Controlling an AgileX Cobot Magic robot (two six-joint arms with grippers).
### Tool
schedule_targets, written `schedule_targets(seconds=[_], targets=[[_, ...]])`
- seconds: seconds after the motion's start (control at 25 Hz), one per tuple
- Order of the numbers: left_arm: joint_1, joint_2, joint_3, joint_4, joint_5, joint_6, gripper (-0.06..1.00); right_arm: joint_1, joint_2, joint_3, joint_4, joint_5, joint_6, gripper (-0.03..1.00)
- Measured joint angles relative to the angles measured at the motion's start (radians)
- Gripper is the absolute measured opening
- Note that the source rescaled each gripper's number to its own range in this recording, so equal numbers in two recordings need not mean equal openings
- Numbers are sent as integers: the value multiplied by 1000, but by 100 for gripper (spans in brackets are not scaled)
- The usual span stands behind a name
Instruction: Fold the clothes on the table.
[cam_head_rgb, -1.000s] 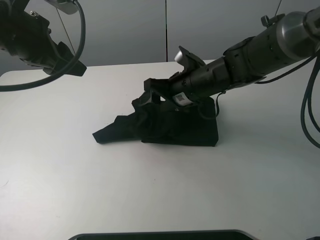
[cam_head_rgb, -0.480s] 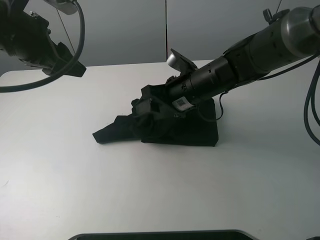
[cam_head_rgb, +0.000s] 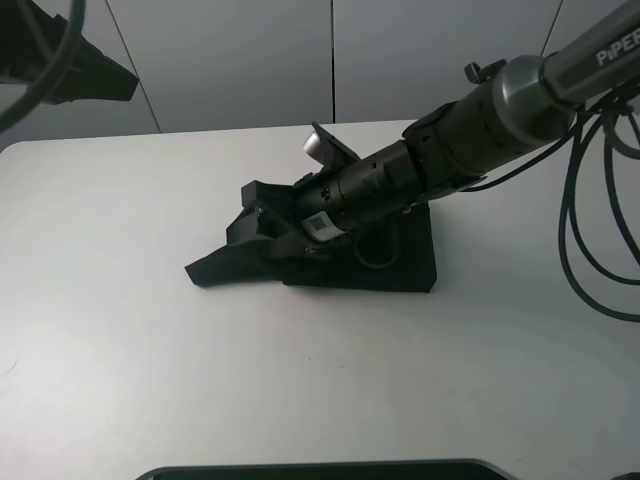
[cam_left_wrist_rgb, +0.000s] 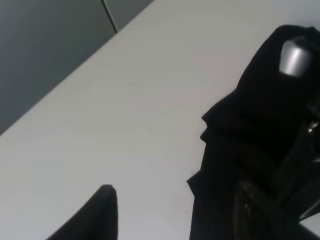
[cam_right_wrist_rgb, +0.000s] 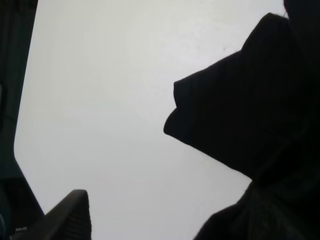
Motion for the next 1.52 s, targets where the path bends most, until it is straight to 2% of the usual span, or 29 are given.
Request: schedule_targets(seconds=[0.4, 0.6, 0.76, 0.84, 0.96, 1.08, 1.16, 1.24, 1.32, 1.4, 1.52], targets=[[0, -236, 0, 0, -26, 0, 66, 4, 53, -169, 4, 300, 1, 71], [0, -300, 0, 5, -34, 0, 66, 4, 12, -183, 4, 399, -113, 71], [0, -354, 0, 77, -36, 0, 66, 4, -94, -183, 4, 433, -244, 75], [0, -390, 0, 114, -36, 0, 66, 4, -165, -183, 4, 429, -289, 82], [0, -454, 0, 162, -36, -65, 66, 4, -306, -185, -33, 332, -318, 97], [0, -528, 0, 270, -46, -230, 66, 4, -456, -185, -230, 148, -278, 100], [0, -579, 0, 380, -43, -354, 66, 4, -553, -187, -422, 24, -202, 100], [0, -620, 0, 543, -4, -492, 66, 4, -657, -187, -612, -54, -100, 100], [0, -649, 0, 702, 76, -611, 66, 4, -752, -187, -811, -98, 9, 100], [0, -670, 0, 840, 176, -715, 66, 4, -845, -189, -1036, -103, 122, 100], [0, -693, 0, 925, 272, -842, 66, 4, -954, -189, -1377, -81, 329, 100]])
